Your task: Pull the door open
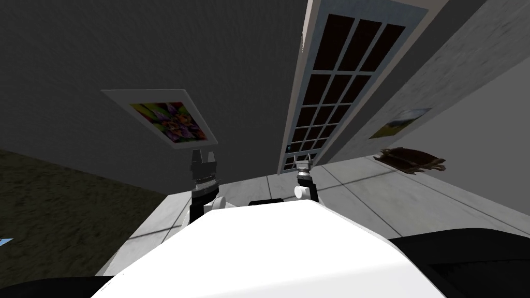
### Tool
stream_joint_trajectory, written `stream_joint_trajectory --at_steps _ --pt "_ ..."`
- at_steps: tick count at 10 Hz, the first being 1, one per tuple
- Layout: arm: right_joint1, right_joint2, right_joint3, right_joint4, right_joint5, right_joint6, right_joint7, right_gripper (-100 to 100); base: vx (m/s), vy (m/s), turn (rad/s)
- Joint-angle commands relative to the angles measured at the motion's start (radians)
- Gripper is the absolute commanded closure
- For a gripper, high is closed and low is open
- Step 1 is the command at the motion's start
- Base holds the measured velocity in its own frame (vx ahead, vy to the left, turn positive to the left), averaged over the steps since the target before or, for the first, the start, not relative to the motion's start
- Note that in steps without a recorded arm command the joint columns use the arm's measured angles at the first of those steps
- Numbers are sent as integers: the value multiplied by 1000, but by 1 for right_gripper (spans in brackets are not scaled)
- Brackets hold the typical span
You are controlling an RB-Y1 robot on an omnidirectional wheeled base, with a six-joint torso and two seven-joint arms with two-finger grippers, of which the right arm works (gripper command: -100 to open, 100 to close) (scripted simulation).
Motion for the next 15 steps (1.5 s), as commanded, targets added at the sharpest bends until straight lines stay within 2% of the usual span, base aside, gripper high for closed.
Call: stream_joint_trajectory --at_steps 1,15 --pt "-14 -5 -7 41 -21 -10 -30 -100 20 -133 235" --pt "-110 -31 -45 414 -192 -139 -275 -100 10 -120 207"
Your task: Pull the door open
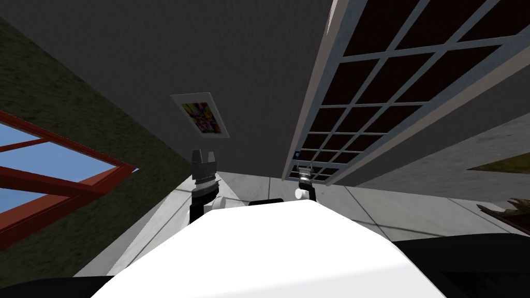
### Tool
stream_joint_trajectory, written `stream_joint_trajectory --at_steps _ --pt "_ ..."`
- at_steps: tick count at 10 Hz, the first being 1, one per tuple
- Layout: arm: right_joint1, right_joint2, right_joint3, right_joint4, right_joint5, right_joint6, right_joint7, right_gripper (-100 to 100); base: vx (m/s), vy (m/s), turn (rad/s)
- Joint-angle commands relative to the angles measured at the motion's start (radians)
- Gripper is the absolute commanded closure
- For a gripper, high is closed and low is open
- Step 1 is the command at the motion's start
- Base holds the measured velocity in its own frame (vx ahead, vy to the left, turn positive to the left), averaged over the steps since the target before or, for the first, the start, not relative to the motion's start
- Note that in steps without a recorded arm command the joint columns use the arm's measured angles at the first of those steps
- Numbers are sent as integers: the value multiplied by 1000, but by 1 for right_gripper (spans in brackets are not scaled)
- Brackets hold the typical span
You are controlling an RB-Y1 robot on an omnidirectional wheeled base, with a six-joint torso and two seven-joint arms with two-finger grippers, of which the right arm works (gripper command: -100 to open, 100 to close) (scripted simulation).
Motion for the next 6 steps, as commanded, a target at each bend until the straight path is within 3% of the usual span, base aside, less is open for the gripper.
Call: stream_joint_trajectory --at_steps 1,6 --pt "-11 1 -2 46 -17 -20 -28 -100 -4 -111 190" --pt "-42 -4 -14 168 -72 -62 -107 -100 -17 -114 210"
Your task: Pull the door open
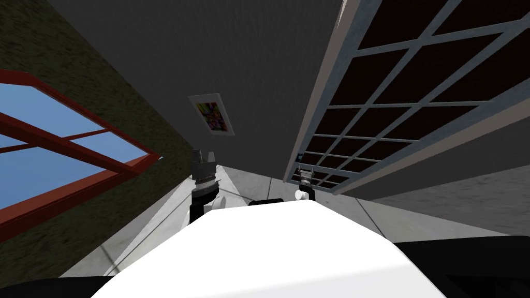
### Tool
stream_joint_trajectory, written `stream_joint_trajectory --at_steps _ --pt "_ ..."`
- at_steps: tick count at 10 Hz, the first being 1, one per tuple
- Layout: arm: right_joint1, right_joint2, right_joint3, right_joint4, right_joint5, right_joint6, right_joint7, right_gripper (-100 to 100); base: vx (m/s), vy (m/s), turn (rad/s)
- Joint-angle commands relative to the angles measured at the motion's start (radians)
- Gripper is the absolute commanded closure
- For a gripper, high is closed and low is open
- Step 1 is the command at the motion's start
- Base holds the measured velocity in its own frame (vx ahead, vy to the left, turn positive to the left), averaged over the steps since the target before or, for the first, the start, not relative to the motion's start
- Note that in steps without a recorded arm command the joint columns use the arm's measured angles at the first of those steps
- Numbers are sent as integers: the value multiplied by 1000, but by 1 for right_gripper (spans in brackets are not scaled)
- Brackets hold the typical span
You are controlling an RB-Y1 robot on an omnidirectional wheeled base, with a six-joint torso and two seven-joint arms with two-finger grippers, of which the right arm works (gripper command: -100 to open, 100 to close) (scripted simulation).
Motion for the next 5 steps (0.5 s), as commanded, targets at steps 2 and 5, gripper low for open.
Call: stream_joint_trajectory --at_steps 2,5 --pt "-13 -2 -6 58 -27 -21 -40 -100 -11 -110 203" --pt "-30 -4 -12 122 -56 -43 -82 -100 -27 -99 200"
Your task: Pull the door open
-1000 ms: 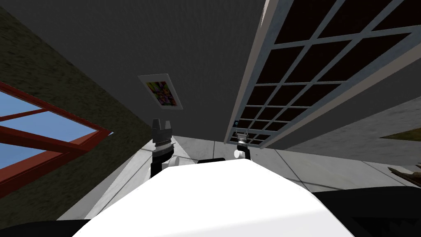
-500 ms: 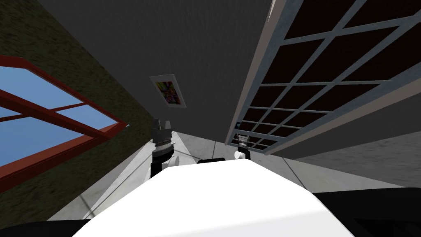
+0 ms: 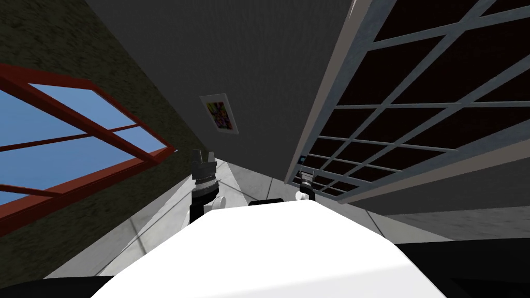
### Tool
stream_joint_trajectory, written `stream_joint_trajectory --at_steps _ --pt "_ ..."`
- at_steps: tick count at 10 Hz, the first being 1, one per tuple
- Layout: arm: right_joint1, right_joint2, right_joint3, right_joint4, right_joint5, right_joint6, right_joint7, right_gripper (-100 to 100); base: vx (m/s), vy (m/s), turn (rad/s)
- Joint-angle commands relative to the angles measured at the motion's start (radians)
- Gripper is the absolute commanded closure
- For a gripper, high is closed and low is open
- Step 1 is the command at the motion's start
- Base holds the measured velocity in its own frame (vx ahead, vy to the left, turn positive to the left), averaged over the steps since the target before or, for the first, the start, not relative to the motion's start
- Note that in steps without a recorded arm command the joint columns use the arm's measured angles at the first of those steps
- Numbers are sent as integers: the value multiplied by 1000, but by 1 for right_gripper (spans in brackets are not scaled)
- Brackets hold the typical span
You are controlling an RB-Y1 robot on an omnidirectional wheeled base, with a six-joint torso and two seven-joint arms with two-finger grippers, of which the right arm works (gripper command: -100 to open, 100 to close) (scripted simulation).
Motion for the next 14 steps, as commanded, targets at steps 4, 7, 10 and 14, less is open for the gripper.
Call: stream_joint_trajectory --at_steps 4,7,10,14 --pt "-22 -3 -12 97 -49 -33 -68 -100 -38 -108 253" --pt "-38 -4 -18 158 -77 -54 -108 -100 -30 -89 245" --pt "-52 -4 -23 212 -101 -73 -143 -100 -39 -76 239" --pt "-49 -32 -17 251 -101 -89 -195 -100 49 -27 62"
